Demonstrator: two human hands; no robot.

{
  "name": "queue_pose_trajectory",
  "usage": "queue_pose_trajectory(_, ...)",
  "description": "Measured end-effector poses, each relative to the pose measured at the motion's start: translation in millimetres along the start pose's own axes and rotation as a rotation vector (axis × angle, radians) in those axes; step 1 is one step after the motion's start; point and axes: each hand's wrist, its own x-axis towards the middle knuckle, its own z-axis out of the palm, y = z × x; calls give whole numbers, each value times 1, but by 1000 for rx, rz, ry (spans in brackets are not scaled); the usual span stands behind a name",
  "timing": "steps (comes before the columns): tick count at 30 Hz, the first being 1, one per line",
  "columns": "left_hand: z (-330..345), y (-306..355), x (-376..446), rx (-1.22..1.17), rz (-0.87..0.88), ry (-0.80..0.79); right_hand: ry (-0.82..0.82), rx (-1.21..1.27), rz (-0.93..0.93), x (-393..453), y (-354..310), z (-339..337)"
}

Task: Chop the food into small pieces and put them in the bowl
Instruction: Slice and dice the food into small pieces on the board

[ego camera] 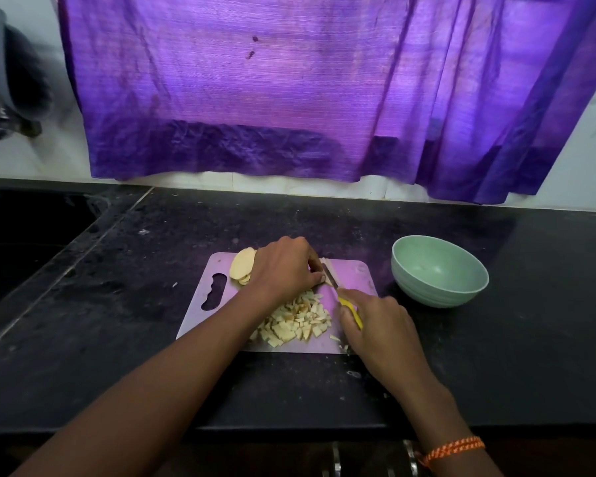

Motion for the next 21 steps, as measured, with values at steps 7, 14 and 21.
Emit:
queue_pose_trajectory(7,1,1,1,1,2,-24,28,53,38,-34,16,-4)
queue_pose_trajectory(14,0,0,1,11,1,-23,56,83,38,-47,17,-14)
queue_pose_trajectory(21,0,1,0,1,-23,10,120,120,46,-9,9,-1)
